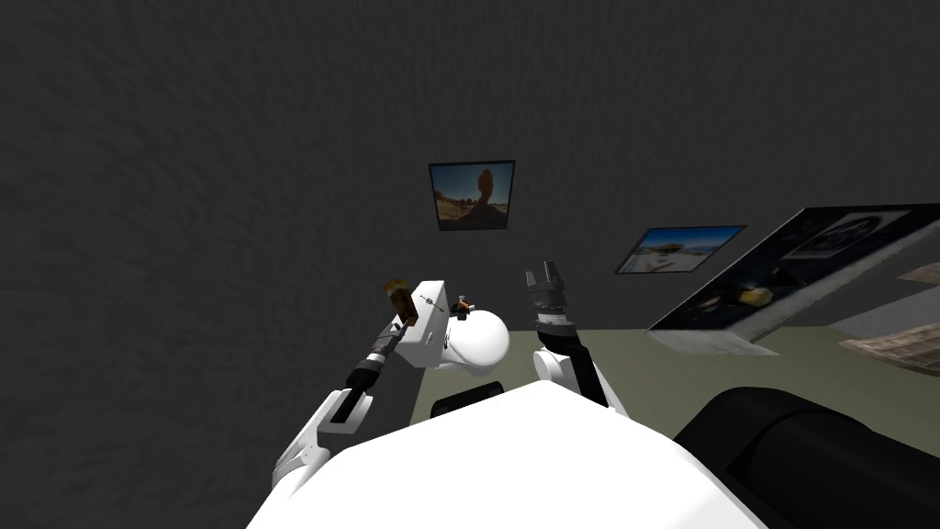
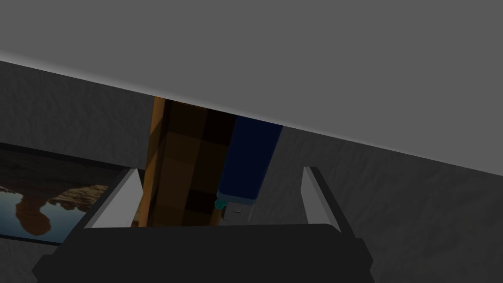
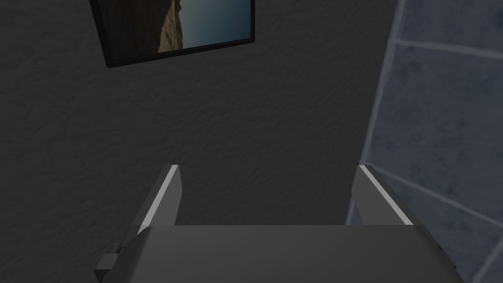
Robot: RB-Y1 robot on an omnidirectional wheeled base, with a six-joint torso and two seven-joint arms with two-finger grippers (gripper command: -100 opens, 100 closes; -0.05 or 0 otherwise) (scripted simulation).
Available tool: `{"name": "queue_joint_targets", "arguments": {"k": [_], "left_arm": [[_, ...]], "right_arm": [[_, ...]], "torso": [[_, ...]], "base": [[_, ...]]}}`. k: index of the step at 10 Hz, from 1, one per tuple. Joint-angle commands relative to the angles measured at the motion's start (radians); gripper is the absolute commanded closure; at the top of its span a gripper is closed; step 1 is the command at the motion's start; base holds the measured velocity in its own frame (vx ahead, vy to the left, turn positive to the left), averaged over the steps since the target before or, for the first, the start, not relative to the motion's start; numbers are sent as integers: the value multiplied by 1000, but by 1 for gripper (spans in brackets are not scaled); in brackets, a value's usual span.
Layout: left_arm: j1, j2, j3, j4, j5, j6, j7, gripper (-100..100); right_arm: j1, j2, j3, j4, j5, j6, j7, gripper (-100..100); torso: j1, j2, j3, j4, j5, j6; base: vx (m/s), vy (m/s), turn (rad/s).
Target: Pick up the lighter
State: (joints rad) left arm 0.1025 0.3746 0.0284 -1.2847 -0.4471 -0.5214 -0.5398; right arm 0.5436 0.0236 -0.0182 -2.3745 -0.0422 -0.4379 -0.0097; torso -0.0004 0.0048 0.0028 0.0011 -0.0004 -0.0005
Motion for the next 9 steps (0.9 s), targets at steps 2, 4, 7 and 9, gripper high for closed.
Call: {"name": "queue_joint_targets", "arguments": {"k": [2,4,7,9], "left_arm": [[-66,17,-10,84,42,-16,-26,-100],[-87,17,-10,141,42,-16,-26,-100],[-157,32,-18,211,79,-31,-48,-100],[-157,32,-18,234,79,-31,-48,-100]], "right_arm": [[0,0,0,0,0,0,0,0],[0,0,0,0,0,0,0,0],[0,0,0,0,0,0,0,0],[0,0,0,0,0,0,0,0]], "torso": [[0,-2,-1,0,0,0],[0,-1,0,0,0,0],[0,-1,0,0,0,0],[1,-3,-2,-1,0,0]], "base": [[-47,-5,-36],[-46,-6,-16],[-53,-13,-36],[-7,0,2]]}}
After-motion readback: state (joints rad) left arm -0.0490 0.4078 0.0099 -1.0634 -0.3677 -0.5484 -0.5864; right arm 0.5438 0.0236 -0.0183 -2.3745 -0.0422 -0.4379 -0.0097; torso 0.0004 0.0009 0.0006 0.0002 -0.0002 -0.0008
